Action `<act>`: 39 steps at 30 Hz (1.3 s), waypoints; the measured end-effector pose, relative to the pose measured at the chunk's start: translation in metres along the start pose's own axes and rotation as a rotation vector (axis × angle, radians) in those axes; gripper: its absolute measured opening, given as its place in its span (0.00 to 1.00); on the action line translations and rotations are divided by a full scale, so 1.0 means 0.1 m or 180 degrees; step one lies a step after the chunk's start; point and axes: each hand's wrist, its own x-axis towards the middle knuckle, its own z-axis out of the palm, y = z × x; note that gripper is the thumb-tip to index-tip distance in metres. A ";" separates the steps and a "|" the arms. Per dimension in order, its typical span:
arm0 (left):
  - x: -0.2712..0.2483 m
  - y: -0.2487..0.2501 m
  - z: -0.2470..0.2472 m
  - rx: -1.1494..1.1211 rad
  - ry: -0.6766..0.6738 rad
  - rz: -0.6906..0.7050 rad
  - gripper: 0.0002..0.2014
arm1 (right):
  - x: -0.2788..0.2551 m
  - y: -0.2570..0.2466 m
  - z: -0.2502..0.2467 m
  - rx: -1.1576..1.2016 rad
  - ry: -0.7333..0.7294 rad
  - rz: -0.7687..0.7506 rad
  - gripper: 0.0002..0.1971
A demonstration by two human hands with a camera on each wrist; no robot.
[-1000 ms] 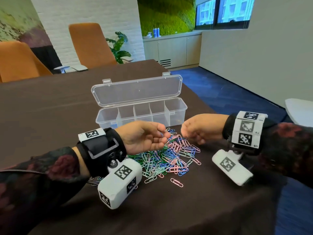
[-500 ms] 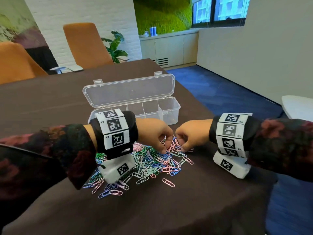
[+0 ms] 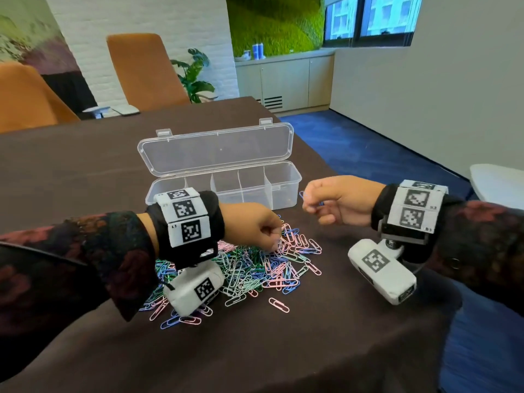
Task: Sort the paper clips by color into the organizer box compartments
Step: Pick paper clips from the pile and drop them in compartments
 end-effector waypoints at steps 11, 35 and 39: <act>-0.17 -0.24 0.11 -0.2637 0.0210 -0.0157 0.07 | 0.04 0.15 0.06 0.0889 -0.0084 0.0602 0.12; -0.19 -0.05 -0.02 -0.2416 0.0119 -0.0211 0.11 | 0.11 -0.07 0.27 -0.3761 -0.0601 0.0261 0.11; -0.06 0.10 0.03 -0.0552 0.0138 -0.0365 0.08 | 0.06 -0.07 0.17 -0.1972 -0.0188 0.0005 0.12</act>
